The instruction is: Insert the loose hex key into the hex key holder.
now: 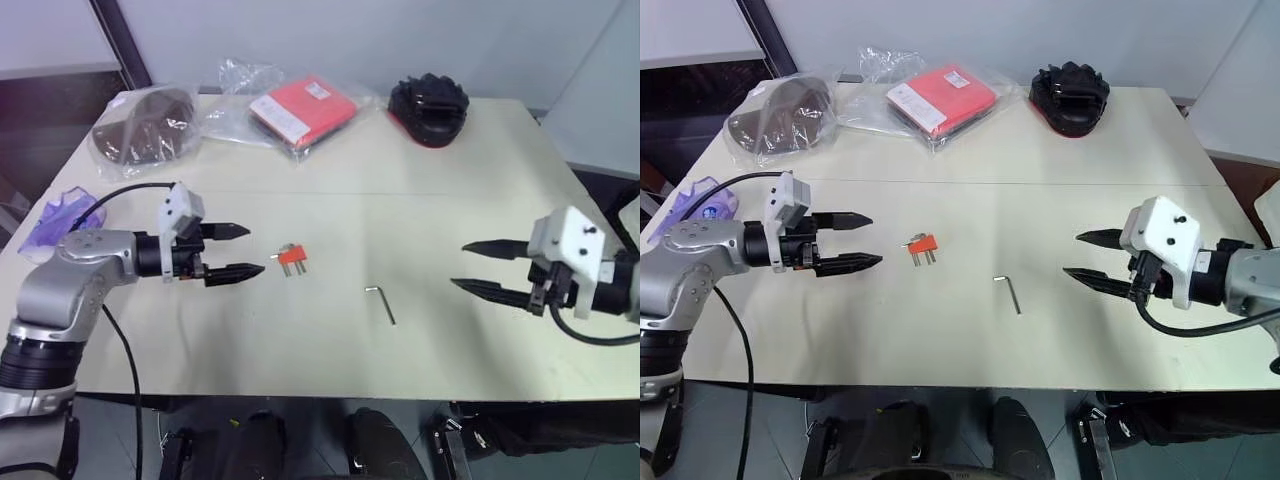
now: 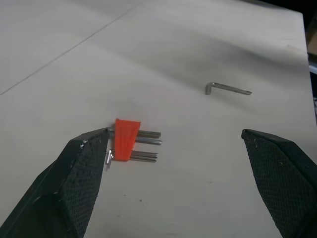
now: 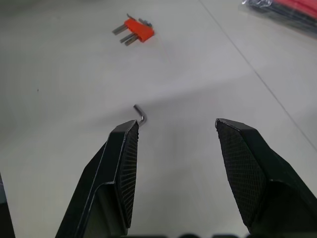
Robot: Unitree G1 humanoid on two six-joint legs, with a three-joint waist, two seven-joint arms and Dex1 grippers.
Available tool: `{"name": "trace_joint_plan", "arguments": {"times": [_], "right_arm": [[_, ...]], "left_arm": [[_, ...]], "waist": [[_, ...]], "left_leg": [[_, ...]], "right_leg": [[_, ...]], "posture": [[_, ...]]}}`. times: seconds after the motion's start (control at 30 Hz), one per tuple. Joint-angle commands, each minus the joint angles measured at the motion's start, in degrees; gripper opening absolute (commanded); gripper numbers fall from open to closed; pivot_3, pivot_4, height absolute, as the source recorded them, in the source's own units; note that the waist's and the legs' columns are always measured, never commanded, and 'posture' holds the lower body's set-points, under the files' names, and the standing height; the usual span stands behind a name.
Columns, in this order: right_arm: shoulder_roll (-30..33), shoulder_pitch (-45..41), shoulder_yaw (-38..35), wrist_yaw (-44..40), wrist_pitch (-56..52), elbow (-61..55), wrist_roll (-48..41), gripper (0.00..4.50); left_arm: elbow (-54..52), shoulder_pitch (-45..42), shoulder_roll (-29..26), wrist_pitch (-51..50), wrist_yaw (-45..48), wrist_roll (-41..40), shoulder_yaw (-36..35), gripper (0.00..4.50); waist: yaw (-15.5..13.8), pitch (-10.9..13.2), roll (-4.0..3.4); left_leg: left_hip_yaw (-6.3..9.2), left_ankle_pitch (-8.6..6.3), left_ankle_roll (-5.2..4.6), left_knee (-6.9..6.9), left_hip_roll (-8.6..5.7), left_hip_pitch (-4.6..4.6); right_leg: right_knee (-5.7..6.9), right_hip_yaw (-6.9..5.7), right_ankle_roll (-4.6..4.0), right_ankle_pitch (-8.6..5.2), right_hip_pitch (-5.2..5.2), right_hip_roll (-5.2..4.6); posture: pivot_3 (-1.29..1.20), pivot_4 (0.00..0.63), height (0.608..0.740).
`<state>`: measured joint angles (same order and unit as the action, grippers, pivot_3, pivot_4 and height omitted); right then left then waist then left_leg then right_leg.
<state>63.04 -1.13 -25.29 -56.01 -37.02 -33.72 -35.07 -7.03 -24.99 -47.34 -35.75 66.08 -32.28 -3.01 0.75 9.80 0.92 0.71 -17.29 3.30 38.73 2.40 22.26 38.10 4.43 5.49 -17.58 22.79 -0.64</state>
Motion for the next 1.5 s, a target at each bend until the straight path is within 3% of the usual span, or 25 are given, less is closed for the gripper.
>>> {"name": "trace_joint_plan", "arguments": {"times": [0.03, 0.63, 0.97, 1.13, 1.23, 1.4, 1.5], "right_arm": [[0.04, -0.99, 0.06, 0.33, 0.03, -0.74, -0.39, 2.57], [-1.0, -3.36, 2.99, 2.1, 0.31, -0.54, 0.05, 2.57], [-3.34, -7.52, 8.58, 4.68, 1.64, 0.08, 1.99, 2.57], [-6.58, -12.0, 16.61, 6.55, 4.67, 3.17, 7.23, 2.57], [-9.93, -17.54, 25.9, 7.11, 8.17, 8.89, 14.2, 2.57], [-20.95, -26.65, 37.64, 10.93, 16.0, 22.98, 25.62, 2.57], [-26.32, -28.95, 40.84, 13.49, 20.38, 29.32, 30.53, 2.57]], "left_arm": [[-1.05, -0.57, -1.01, 1.16, 0.35, 0.17, -1.13, 4.46], [-2.46, -0.98, 0.35, -1.39, -4.48, -1.89, -2.38, 4.46], [-1.19, -1.38, 1.45, 0.7, -5.84, -0.31, -1.77, 4.46], [-1.04, -0.36, 3.19, 2.28, -9.06, 1.07, -2.26, 4.46], [-2.01, 1.26, 5.42, 2.71, -12.68, 1.74, -2.51, 4.46], [-1.64, 4.76, 9.35, 5.82, -19.71, 5.93, -2.62, 4.46], [-1.03, 6.19, 10.77, 7.5, -22.76, 8.04, -3.05, 4.46]], "waist": [[0.01, 0.0, 0.0], [0.01, 0.0, 0.0], [0.04, 0.0, 0.0], [0.15, 0.0, 0.0], [0.29, 0.0, -0.01], [0.43, 0.0, 0.0], [0.15, 0.0, 0.0]], "left_leg": [[0.0, 0.0, 0.0, 0.0, 0.0, 0.0], [0.0, 0.0, -0.01, 0.04, 0.02, 0.01], [0.0, 0.0, -0.01, 0.05, 0.03, 0.01], [0.0, 0.0, -0.01, 0.07, 0.03, 0.02], [-0.02, 0.0, -0.01, 0.09, 0.05, 0.04], [-0.04, 0.0, -0.01, 0.11, 0.06, 0.11], [-0.07, 0.0, 0.0, 0.13, 0.07, 0.2]], "right_leg": [[0.0, 0.0, 0.0, 0.0, 0.0, 0.0], [0.01, 0.0, 0.0, 0.0, 0.01, 0.0], [0.02, 0.0, 0.0, 0.0, 0.02, 0.0], [0.03, 0.0, 0.0, 0.01, 0.03, 0.0], [0.05, 0.01, 0.0, 0.01, 0.07, 0.0], [0.15, 0.02, 0.0, 0.02, 0.22, 0.01], [0.28, 0.02, 0.0, 0.03, 0.39, -0.01]], "posture": [[0.0, 0.15, 0.74], [0.0, 0.15, 0.74], [0.0, 0.15, 0.74], [0.0, 0.15, 0.74], [0.0, 0.15, 0.74], [0.0, 0.15, 0.74], [0.0, 0.15, 0.74]]}}
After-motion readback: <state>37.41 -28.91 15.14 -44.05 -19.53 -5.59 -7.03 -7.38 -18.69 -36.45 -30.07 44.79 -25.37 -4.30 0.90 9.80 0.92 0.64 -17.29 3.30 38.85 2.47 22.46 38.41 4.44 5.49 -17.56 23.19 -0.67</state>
